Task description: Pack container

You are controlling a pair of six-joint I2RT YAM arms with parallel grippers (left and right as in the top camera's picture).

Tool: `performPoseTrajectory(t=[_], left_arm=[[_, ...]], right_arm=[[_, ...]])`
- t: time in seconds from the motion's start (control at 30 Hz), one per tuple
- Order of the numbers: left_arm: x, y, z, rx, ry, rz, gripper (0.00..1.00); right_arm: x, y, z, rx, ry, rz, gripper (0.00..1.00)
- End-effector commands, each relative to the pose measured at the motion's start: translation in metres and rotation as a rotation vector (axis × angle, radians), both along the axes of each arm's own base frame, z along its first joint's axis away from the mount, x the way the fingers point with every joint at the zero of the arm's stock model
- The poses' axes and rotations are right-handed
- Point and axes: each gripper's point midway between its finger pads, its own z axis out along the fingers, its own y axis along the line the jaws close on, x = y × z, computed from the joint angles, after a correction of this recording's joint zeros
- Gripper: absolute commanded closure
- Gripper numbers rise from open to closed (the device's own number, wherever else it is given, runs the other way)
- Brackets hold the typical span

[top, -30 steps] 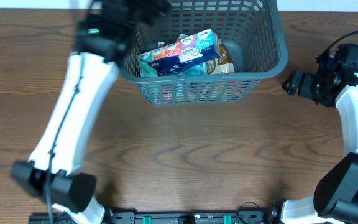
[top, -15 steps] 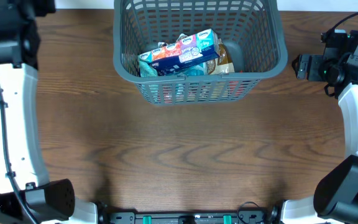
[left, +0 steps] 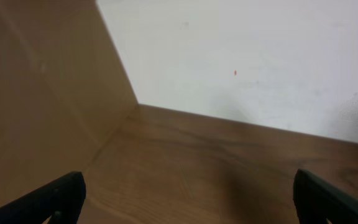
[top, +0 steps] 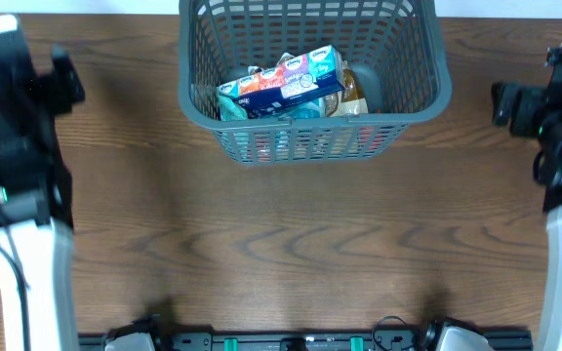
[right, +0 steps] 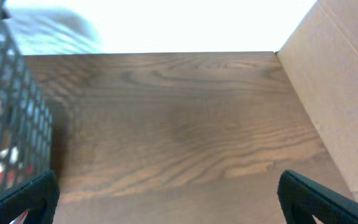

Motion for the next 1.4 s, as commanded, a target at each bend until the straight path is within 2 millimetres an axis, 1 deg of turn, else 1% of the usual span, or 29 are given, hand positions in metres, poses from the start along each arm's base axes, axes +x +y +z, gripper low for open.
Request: performPoseTrajectory(t=[0.0, 0.03, 0.13, 0.2, 0.37, 0.47, 0.5, 0.57, 0.67, 0.77, 0.83, 0.9, 1.0, 1.2, 1.33, 1.37], left_arm=[[-0.027, -0.004, -0.018, -0.038, -0.031, 0.008, 0.01], [-0.038, -0.007, -0.024, -0.041, -0.046, 0.011, 0.01], [-0.061, -0.013, -0.036, -0.083, -0.091, 0.024, 0.01], [-0.078, -0.017, -0.046, -0.132, -0.125, 0.038, 0.01], [-0.107, -0.025, -0.067, -0.215, -0.169, 0.060, 0.01], [-0.124, -0.030, -0.088, -0.229, -0.108, 0.066, 0.01], [-0.127, -0.032, -0.094, -0.235, -0.088, 0.060, 0.01], [-0.129, -0.042, -0.102, -0.258, -0.064, 0.011, 0.01], [-0.126, -0.062, -0.104, -0.299, -0.057, -0.099, 0.01], [-0.124, -0.071, -0.106, -0.352, -0.057, -0.135, 0.01], [-0.124, -0.078, -0.108, -0.367, -0.045, -0.170, 0.01], [-0.123, -0.086, -0.107, -0.371, -0.047, -0.208, 0.01], [-0.123, -0.103, -0.102, -0.378, -0.055, -0.289, 0.01], [-0.124, -0.126, -0.099, -0.369, -0.049, -0.382, 0.01], [-0.125, -0.147, -0.099, -0.237, -0.014, -0.511, 0.01], [-0.125, -0.150, -0.098, -0.230, -0.015, -0.527, 0.01]], right_arm=[[-0.022, 0.015, -0.037, 0.037, 0.073, -0.005, 0.01], [-0.031, 0.021, -0.047, 0.041, 0.085, 0.001, 0.01], [-0.055, 0.035, -0.069, 0.037, 0.107, 0.013, 0.01], [-0.075, 0.047, -0.083, 0.035, 0.106, 0.018, 0.01], [-0.107, 0.075, -0.100, 0.083, 0.066, 0.053, 0.01], [-0.130, 0.091, -0.115, 0.133, 0.072, 0.073, 0.01], [-0.133, 0.096, -0.117, 0.152, 0.057, 0.078, 0.01], [-0.140, 0.102, -0.120, 0.167, 0.049, 0.091, 0.01], [-0.150, 0.106, -0.127, 0.188, 0.065, 0.074, 0.01], [-0.160, 0.104, -0.141, 0.205, 0.113, 0.021, 0.01], [-0.163, 0.108, -0.147, 0.218, 0.133, 0.015, 0.01], [-0.163, 0.107, -0.146, 0.207, 0.127, 0.003, 0.01], [-0.161, 0.107, -0.143, 0.175, 0.110, 0.003, 0.01], [-0.158, 0.116, -0.139, 0.176, 0.091, 0.039, 0.01], [-0.158, 0.116, -0.139, 0.175, 0.089, 0.040, 0.01], [-0.158, 0.116, -0.139, 0.173, 0.089, 0.039, 0.01]])
